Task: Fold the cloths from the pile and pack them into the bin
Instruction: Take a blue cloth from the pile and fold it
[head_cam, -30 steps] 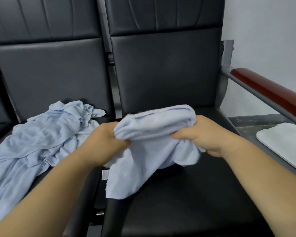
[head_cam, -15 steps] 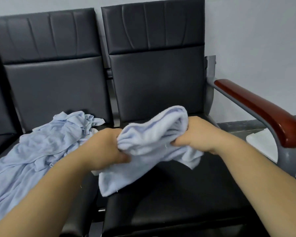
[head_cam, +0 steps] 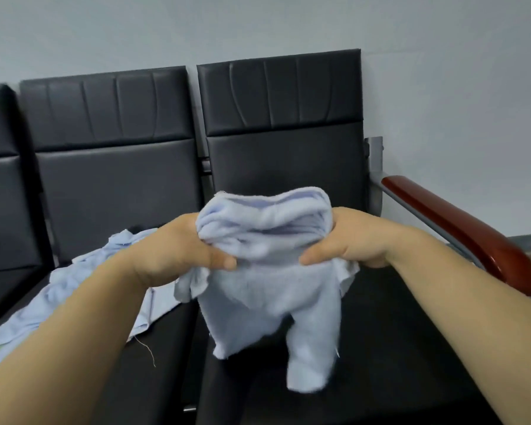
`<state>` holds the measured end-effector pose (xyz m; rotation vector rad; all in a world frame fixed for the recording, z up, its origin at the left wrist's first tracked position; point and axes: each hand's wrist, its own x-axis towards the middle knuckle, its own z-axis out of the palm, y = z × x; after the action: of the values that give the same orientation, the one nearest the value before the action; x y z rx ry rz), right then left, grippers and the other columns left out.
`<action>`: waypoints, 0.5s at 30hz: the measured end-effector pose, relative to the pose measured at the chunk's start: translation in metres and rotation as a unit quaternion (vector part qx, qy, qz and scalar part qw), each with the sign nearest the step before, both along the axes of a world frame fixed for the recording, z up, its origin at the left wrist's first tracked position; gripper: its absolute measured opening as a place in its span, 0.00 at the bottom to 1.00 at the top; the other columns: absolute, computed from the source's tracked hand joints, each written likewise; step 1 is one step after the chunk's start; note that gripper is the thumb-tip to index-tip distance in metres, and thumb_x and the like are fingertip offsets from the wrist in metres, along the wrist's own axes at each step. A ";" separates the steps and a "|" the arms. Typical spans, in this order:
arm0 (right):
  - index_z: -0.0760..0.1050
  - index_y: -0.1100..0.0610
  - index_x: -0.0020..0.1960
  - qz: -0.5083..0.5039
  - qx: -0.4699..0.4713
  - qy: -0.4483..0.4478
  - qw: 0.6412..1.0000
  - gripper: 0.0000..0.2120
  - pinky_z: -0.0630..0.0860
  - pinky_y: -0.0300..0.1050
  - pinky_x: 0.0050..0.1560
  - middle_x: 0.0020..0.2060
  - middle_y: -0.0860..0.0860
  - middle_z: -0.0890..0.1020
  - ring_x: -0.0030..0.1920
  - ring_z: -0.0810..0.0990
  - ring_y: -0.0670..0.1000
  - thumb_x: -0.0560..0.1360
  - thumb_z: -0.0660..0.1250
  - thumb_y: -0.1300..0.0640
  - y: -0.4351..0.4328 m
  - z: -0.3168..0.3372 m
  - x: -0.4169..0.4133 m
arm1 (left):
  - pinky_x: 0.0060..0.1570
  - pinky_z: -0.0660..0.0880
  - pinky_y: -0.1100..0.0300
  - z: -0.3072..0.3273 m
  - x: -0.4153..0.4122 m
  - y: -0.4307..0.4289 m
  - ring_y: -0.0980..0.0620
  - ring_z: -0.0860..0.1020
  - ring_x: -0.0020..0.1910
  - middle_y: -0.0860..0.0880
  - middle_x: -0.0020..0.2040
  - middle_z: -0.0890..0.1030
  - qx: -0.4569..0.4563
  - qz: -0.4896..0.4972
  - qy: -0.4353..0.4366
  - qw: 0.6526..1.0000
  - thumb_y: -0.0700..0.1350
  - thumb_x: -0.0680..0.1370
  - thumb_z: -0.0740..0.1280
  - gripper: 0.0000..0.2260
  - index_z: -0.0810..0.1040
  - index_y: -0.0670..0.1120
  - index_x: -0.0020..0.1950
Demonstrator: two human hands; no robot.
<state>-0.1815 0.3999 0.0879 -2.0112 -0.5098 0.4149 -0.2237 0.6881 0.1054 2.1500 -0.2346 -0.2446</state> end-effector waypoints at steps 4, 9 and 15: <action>0.81 0.50 0.47 -0.001 -0.203 -0.101 0.974 0.11 0.79 0.46 0.38 0.37 0.50 0.83 0.36 0.82 0.49 0.67 0.80 0.55 0.004 0.005 0.013 | 0.24 0.63 0.64 0.004 0.013 -0.019 0.51 0.68 0.21 0.45 0.25 0.75 0.279 -0.003 -0.011 0.960 0.42 0.73 0.68 0.08 0.71 0.43 0.35; 0.74 0.50 0.44 -0.097 -0.283 -0.216 0.929 0.10 0.77 0.48 0.35 0.36 0.52 0.81 0.34 0.80 0.53 0.70 0.70 0.64 0.015 -0.006 0.043 | 0.33 0.64 0.60 -0.008 0.060 -0.023 0.53 0.65 0.27 0.51 0.24 0.67 0.411 0.102 -0.100 0.901 0.36 0.72 0.63 0.15 0.62 0.47 0.31; 0.74 0.51 0.49 -0.183 -0.231 -0.339 0.893 0.03 0.80 0.51 0.40 0.38 0.48 0.79 0.38 0.79 0.51 0.78 0.65 0.59 0.011 -0.011 0.056 | 0.27 0.60 0.60 -0.019 0.078 -0.015 0.52 0.62 0.26 0.50 0.27 0.65 0.371 0.151 -0.266 0.877 0.37 0.73 0.62 0.12 0.62 0.47 0.34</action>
<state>-0.1258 0.4114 0.0766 -2.6451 -0.4534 -0.4725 -0.1455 0.6736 0.0868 2.9460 -0.1152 0.5422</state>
